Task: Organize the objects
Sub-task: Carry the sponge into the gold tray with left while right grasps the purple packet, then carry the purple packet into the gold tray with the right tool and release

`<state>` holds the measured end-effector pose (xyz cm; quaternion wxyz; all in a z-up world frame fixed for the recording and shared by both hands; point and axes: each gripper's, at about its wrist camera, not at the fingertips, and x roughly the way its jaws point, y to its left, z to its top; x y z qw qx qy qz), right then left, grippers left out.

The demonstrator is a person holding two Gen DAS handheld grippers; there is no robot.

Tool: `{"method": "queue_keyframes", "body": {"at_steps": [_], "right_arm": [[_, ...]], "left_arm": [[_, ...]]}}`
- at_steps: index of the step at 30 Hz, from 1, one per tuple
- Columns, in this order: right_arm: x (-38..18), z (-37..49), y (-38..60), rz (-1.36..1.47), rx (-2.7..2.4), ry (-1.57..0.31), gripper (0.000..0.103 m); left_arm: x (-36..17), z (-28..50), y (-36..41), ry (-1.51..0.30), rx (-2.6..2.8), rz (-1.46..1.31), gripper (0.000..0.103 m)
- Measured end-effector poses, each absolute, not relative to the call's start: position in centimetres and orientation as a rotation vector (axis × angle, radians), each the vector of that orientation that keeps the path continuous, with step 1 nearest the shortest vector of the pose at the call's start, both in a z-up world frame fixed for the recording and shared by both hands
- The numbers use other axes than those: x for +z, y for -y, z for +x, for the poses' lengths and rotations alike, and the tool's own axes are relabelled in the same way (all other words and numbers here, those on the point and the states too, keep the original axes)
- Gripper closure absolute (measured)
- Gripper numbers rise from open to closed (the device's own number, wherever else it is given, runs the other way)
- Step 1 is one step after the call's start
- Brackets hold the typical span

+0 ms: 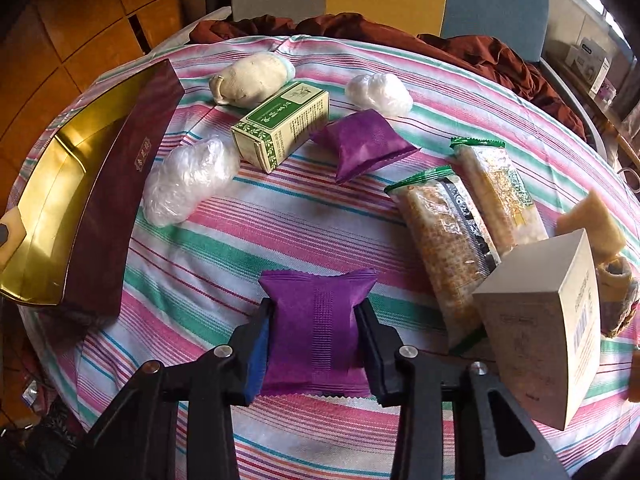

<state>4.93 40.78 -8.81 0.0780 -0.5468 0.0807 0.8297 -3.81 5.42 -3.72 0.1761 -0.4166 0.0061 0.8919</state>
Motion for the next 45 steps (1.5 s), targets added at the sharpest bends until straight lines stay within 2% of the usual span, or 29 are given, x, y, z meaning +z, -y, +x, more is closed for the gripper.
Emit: {"method": "queue_keyframes", "body": {"at_steps": [11,16,22,33,37,45], "right_arm": [[-8.5,5.7,-40.7,-1.629,2.490,-0.203,0.063],[-8.9,4.8,-40.2,-1.626,2.489,-0.189,0.063],[-9.0,4.7,-40.0,-1.623,2.488,-0.172,0.063],[-9.0,4.4,-39.5,-1.619,2.489,-0.145,0.064],[-8.9,4.4,-39.3,-1.617,2.495,-0.162,0.064],[-9.0,4.1,-38.2,-1.616,2.511,-0.175,0.064]], "left_arm": [[-5.1,-4.2,-2.2,-0.130,2.658,-1.208,0.034],[-5.3,-4.1,-1.7,-0.121,2.666,-1.217,0.034],[-5.1,-4.0,-1.3,-0.109,2.694,-1.210,0.025],[-4.2,-3.4,-0.4,-0.072,2.727,-1.180,0.024],[-3.4,-2.9,-0.4,-0.058,2.734,-1.138,0.016],[-2.6,-2.4,-0.8,-0.067,2.720,-1.109,0.015]]}}
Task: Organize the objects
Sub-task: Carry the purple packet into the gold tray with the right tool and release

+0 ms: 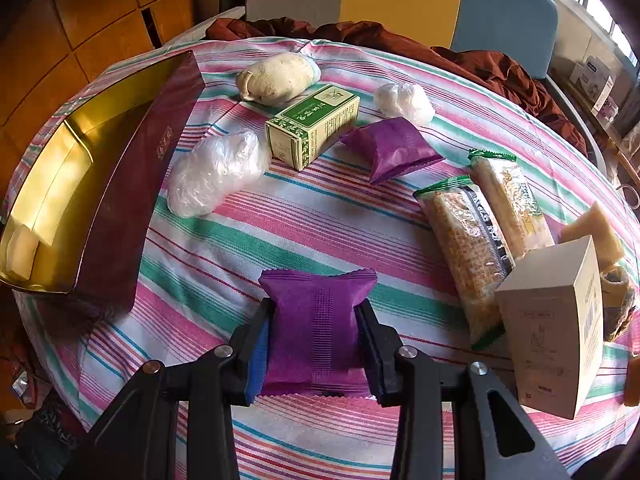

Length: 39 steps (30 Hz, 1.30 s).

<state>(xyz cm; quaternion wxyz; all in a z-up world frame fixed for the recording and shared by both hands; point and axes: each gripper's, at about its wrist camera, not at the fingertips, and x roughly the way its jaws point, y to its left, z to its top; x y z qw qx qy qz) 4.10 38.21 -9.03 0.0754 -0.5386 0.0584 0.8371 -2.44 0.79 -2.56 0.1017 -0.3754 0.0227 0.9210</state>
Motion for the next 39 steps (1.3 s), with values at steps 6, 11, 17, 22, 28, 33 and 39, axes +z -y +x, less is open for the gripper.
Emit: {"method": "queue_keyframes", "body": {"at_steps": [6,11,17,22,28,33,39], "right_arm": [[-8.5,4.2,-37.9,-1.588,2.515,-0.210,0.064],[-4.9,4.0,-35.7,-1.478,2.651,-0.310,0.064],[-1.8,1.5,-29.2,-1.455,2.853,-0.260,0.064],[-2.6,-1.1,-24.1,-1.557,2.918,-0.208,0.064],[-5.0,-3.4,-19.8,-1.709,2.926,-0.223,0.063],[-6.4,-4.0,-17.5,-1.793,2.950,-0.266,0.060],[-5.9,-2.8,-17.7,-1.755,2.978,-0.260,0.043]], "left_arm": [[-2.2,-1.9,-0.9,-0.065,2.715,-1.091,0.015],[-1.9,-1.6,-0.7,-0.051,2.714,-1.081,0.014],[-1.8,-1.6,-0.3,-0.033,2.716,-1.076,0.013],[-1.9,-1.6,0.6,-0.005,2.721,-1.084,0.013],[-2.2,-1.7,2.7,0.066,2.756,-1.095,0.006],[-2.4,-1.9,3.6,0.085,2.772,-1.108,0.006],[-2.5,-2.2,3.7,0.087,2.774,-1.118,0.006]]}}
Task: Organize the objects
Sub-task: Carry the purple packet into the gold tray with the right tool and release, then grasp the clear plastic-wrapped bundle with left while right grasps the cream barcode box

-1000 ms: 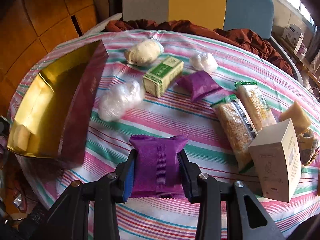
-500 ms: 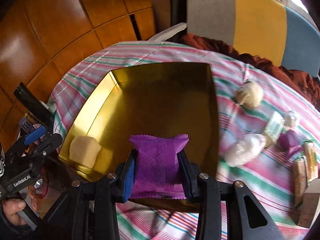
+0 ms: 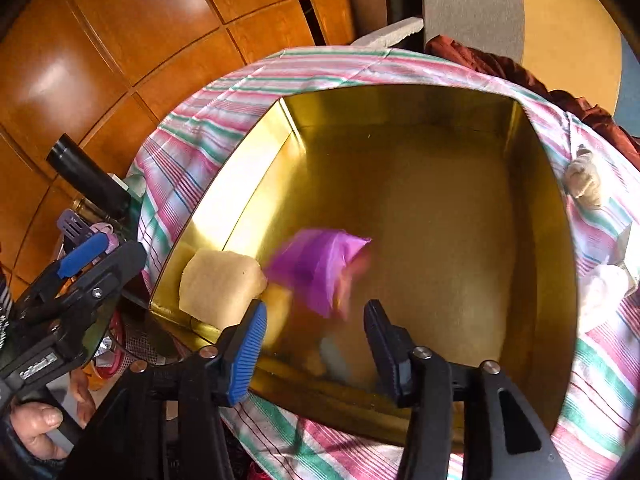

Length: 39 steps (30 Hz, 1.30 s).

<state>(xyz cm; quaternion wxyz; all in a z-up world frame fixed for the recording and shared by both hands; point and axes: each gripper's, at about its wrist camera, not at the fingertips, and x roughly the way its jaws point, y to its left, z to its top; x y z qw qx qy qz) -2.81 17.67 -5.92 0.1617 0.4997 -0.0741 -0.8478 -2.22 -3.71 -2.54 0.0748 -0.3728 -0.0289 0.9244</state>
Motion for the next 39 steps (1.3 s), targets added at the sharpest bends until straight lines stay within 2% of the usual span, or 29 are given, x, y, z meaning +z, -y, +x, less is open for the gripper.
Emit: {"method": "queue_keyframes", "body": {"at_steps": [2,3,7,13,22,27,31,36,39], "right_arm": [[-5.3,-2.3,-18.3,1.397,-2.457,0.209,0.013],[-4.9,-2.0,-18.8,1.379,-2.481,0.203,0.010],[-3.8,-0.8,-20.7,1.346,-2.571,0.189,0.008],[-2.6,0.9,-25.7,1.339,-2.693,0.265,0.008],[-0.4,4.1,-36.1,1.360,-2.925,0.337,0.007],[0.3,6.4,-43.1,1.399,-3.076,0.400,0.003],[-0.2,8.9,-48.9,1.386,-3.197,0.565,0.003],[-1.7,11.5,-54.1,1.329,-3.230,0.977,0.003],[-1.8,11.6,-54.7,1.311,-3.234,1.029,0.003]], "left_arm": [[-2.6,-2.2,3.4,0.074,2.767,-1.119,0.005],[-2.6,-2.2,3.2,0.064,2.761,-1.120,0.005],[-2.3,-2.1,1.9,0.009,2.740,-1.115,0.003],[-1.5,-2.1,-0.6,-0.035,2.672,-1.078,0.003],[0.2,-1.6,-6.4,-0.127,2.561,-0.993,0.003],[1.1,-1.4,-10.1,-0.194,2.475,-0.950,0.003],[1.7,-1.1,-14.1,-0.264,2.350,-0.919,0.003],[2.0,-0.9,-20.0,-0.382,2.212,-0.882,0.003],[1.6,-0.8,-23.4,-0.470,2.141,-0.864,0.005]]}}
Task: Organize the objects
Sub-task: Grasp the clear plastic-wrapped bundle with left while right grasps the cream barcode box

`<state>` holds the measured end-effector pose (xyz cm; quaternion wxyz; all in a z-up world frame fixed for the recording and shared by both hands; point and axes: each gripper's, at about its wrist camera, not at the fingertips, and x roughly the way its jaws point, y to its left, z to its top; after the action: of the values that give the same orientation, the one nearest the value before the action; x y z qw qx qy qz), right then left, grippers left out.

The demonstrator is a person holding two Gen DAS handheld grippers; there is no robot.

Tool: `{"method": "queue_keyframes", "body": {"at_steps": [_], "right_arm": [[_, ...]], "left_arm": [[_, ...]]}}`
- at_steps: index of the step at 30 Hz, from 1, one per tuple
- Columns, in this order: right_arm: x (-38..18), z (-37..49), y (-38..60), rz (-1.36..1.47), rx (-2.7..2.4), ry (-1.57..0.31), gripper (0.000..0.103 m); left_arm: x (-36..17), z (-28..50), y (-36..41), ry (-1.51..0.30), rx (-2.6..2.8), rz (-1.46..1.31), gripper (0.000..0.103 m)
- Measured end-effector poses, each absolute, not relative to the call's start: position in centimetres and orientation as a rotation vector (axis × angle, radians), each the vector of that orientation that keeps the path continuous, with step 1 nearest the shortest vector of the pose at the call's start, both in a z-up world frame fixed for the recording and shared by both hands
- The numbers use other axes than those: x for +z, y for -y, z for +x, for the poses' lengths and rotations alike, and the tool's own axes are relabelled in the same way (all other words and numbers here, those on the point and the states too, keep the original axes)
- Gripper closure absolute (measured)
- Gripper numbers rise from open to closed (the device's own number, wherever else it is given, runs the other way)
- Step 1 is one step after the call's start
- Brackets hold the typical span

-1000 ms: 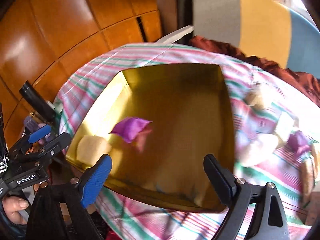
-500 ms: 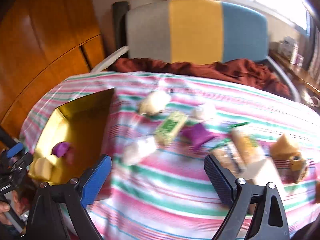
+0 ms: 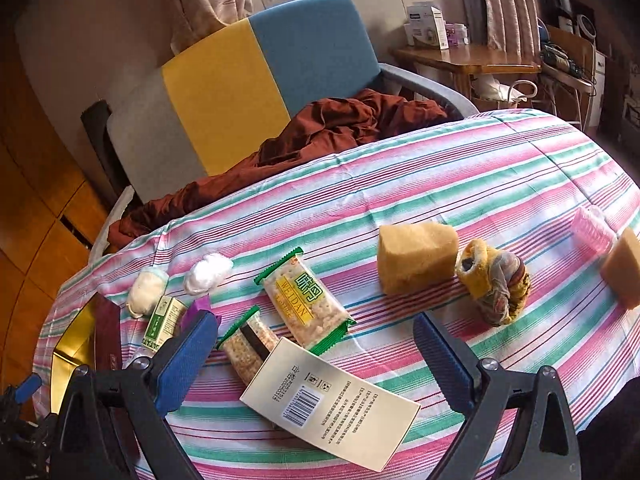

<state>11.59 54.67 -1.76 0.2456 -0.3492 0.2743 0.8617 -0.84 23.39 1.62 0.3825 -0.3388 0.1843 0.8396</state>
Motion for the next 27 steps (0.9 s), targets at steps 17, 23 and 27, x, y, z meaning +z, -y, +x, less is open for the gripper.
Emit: {"method": "queue_keyframes", "body": {"at_steps": [17,23,27], "right_arm": [[-2.1,11.9,-55.2,-0.950,2.368,-0.838,0.003],[-2.5,12.2,-55.8,-0.957,2.339,-0.886,0.003],[-3.0,12.3,-56.2,-0.969,2.322,-0.930,0.003]], "left_arm": [[-6.9,-5.9,-33.3,-0.809,1.870,-1.167,0.041],[-7.6,-5.7,-33.5,-0.768,1.873,-1.197,0.066],[-5.4,-4.2,-32.4,-0.655,1.892,-1.143,0.066]]}}
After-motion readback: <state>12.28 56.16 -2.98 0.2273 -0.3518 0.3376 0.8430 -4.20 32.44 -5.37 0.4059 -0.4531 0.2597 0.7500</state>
